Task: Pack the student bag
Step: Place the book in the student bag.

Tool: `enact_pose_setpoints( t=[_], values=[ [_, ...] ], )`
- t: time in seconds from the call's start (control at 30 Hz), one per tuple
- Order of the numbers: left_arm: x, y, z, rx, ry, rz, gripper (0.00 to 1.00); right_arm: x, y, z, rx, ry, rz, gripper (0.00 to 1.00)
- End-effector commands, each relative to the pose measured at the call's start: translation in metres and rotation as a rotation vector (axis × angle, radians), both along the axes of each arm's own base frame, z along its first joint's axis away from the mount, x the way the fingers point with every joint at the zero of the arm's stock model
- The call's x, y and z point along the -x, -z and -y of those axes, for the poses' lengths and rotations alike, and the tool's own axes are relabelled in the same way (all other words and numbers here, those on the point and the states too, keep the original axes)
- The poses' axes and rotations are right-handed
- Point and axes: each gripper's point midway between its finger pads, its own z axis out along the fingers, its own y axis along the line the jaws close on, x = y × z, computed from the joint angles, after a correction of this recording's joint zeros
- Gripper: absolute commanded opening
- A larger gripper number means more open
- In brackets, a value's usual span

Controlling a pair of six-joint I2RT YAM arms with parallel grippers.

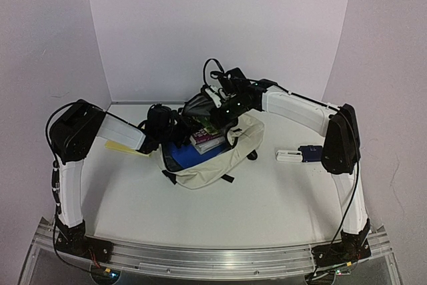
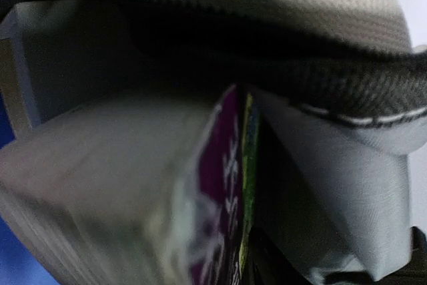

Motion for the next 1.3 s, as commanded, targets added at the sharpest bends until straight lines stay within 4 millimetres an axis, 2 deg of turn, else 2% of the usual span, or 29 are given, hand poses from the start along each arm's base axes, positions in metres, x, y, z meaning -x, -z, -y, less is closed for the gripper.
enact_pose_setpoints(
  t=[0.0, 0.17, 0.3, 0.4, 0.47, 0.63, 0.7, 0.73, 0.77, 0.83, 0.87, 0.9, 0.97, 1.03, 1.13, 1.17, 1.27],
  values=[
    [0.023, -0.008, -0.02, -0.133, -0.029, -0.02, 0.55, 0.004, -0.062, -0.004, -0.109, -0.021, 0.079, 0.0],
    [0.036, 0.0, -0.029, -0.199, -0.03, -0.052, 0.56, 0.005, -0.062, -0.005, -0.117, -0.026, 0.072, 0.0],
    [0.042, 0.014, -0.022, -0.196, 0.008, -0.105, 0.58, 0.007, -0.063, -0.003, -0.114, -0.03, 0.071, 0.0],
    [0.049, 0.019, -0.02, -0.219, 0.009, -0.131, 0.64, 0.01, -0.061, -0.001, -0.107, -0.033, 0.066, 0.0],
    [0.055, 0.016, -0.021, -0.235, -0.001, -0.13, 0.67, 0.012, -0.059, 0.001, -0.102, -0.037, 0.062, 0.0],
    [0.074, 0.012, -0.027, -0.281, -0.02, -0.14, 0.67, 0.015, -0.054, 0.001, -0.096, -0.048, 0.048, 0.0],
    [0.078, 0.011, -0.027, -0.273, -0.015, -0.13, 0.6, 0.016, -0.051, 0.0, -0.097, -0.055, 0.042, 0.0],
    [0.076, 0.009, -0.025, -0.264, -0.007, -0.117, 0.54, 0.016, -0.05, -0.001, -0.096, -0.057, 0.039, 0.0],
    [0.074, 0.008, -0.021, -0.262, 0.002, -0.105, 0.46, 0.016, -0.048, -0.001, -0.094, -0.058, 0.037, 0.0],
    [0.061, 0.004, -0.008, -0.267, 0.034, -0.068, 0.21, 0.015, -0.046, -0.002, -0.091, -0.058, 0.035, 0.0],
    [0.055, 0.007, 0.0, -0.277, 0.057, -0.057, 0.14, 0.014, -0.046, -0.002, -0.091, -0.059, 0.035, 0.0],
    [0.044, -0.001, 0.012, -0.263, 0.074, -0.032, 0.11, 0.013, -0.045, -0.002, -0.087, -0.059, 0.035, 0.0],
    [0.027, -0.001, 0.028, -0.251, 0.114, -0.026, 0.11, 0.01, -0.044, 0.0, -0.084, -0.052, 0.034, 0.0],
    [0.014, 0.0, 0.037, -0.241, 0.137, -0.03, 0.15, 0.002, -0.042, 0.005, -0.081, -0.034, 0.028, 0.0],
    [0.014, -0.019, 0.033, -0.262, 0.152, 0.027, 0.4, -0.02, -0.029, 0.027, -0.057, 0.021, 0.021, 0.0],
    [0.017, -0.027, 0.029, -0.281, 0.159, 0.047, 0.5, -0.028, -0.023, 0.036, -0.041, 0.042, 0.02, 0.0],
    [0.032, -0.05, 0.012, -0.35, 0.18, 0.086, 0.73, -0.054, -0.005, 0.062, -0.017, 0.101, 0.007, 0.0]
  ],
)
